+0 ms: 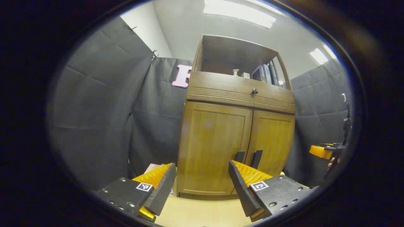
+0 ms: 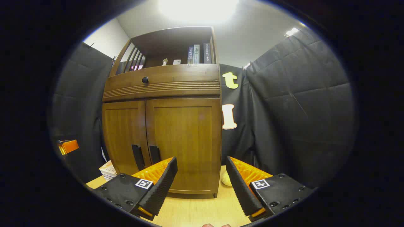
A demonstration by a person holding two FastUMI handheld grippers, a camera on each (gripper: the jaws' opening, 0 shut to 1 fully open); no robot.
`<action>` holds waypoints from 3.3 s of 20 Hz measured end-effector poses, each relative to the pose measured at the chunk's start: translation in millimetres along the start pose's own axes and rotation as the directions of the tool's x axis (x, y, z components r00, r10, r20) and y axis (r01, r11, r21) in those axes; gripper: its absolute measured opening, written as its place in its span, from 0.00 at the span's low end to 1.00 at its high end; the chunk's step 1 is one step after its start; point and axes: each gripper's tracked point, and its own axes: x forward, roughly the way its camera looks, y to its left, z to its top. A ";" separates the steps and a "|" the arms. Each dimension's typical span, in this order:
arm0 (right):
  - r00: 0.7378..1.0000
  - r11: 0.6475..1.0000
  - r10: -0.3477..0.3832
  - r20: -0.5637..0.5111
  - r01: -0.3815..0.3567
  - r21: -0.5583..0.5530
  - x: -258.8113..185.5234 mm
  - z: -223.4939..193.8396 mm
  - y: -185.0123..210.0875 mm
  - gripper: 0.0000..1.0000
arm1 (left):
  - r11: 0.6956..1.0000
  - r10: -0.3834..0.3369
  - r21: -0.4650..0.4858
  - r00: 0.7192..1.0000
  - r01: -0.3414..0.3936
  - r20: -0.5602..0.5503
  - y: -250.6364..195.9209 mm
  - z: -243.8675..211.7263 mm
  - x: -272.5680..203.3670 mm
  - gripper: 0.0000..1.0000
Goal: Open the right door of the double-door shoe cabinet with the right hand, and open the left door with the left hand.
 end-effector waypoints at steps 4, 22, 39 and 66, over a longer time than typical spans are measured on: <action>1.000 1.000 0.005 -0.006 -0.005 -0.013 -0.3 0.2 0.6 0.97 | 1.000 0.010 0.004 1.000 -0.010 -0.015 3.7 -5.3 -3.8 0.95; 0.997 0.997 0.075 -0.022 -0.075 -0.005 33.0 3.6 50.7 0.97 | 0.999 0.005 0.039 0.999 -0.003 -0.050 3.9 -7.3 -0.5 0.95; 0.977 0.977 0.207 -0.056 -0.210 -0.041 130.1 -25.1 161.7 0.97 | 0.996 0.088 -0.007 0.989 -0.089 -0.122 19.6 -23.4 8.4 0.95; 0.961 0.985 0.169 -0.220 -0.174 -0.005 187.7 -86.8 167.5 0.24 | 0.997 0.062 -0.032 0.982 -0.069 -0.176 14.2 -33.0 11.3 0.96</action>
